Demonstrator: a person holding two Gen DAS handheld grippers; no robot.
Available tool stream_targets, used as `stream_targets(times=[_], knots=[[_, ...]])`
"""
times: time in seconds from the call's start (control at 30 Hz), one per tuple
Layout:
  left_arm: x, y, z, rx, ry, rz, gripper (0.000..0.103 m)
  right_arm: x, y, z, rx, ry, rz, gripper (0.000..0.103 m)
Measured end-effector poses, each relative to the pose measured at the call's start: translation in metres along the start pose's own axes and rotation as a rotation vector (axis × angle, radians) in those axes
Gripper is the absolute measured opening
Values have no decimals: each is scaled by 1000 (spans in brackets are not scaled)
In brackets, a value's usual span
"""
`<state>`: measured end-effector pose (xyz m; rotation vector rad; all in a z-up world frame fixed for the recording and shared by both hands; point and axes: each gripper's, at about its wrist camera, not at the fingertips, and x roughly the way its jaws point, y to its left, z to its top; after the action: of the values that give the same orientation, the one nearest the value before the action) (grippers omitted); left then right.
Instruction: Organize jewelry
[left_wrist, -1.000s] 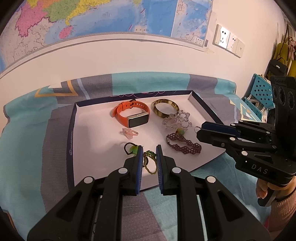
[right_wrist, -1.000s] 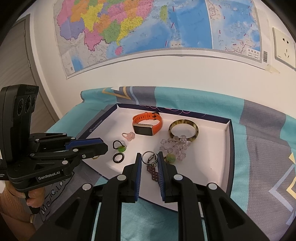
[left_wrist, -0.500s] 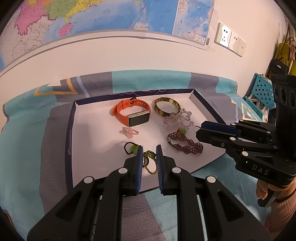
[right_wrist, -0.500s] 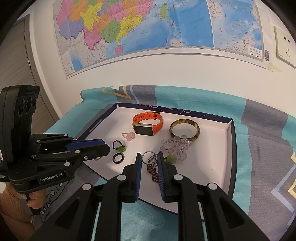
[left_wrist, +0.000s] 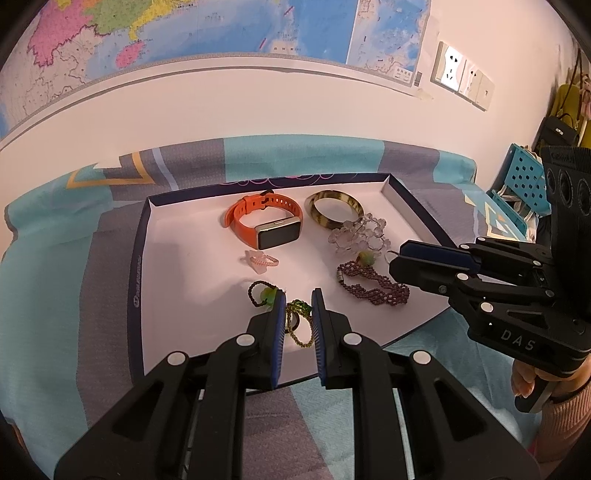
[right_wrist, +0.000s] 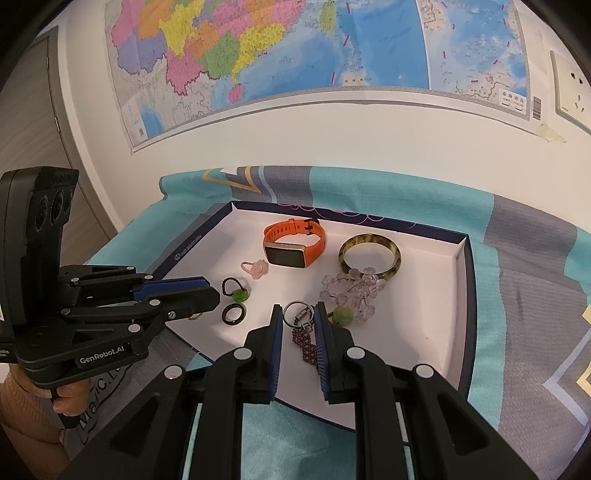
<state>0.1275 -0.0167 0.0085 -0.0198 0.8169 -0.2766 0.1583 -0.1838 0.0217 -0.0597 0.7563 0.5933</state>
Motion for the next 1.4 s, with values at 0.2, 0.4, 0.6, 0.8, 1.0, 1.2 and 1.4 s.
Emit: stream_targets(times=[0.2, 0.4, 0.6, 0.8, 1.0, 1.2, 1.4], knots=[[5, 1, 0, -3, 12, 5, 15, 3, -3, 0, 7, 8, -3, 15], [15, 2, -1, -9, 39, 11, 15, 13, -5, 0, 11, 31, -13, 15], [26, 3, -5, -17, 71, 5, 15, 24, -8, -4, 26, 62, -24, 16], [21, 2, -7, -12, 55, 10, 27, 16, -7, -7, 35, 47, -20, 24], [-5, -2, -15, 1, -7, 53, 67, -4, -1, -13, 34, 4, -22, 53], [-35, 0, -32, -1, -81, 107, 97, -31, 9, -29, 20, -39, -67, 87], [-55, -1, -50, -30, -103, 166, 97, -43, 20, -50, 20, -53, -138, 97]])
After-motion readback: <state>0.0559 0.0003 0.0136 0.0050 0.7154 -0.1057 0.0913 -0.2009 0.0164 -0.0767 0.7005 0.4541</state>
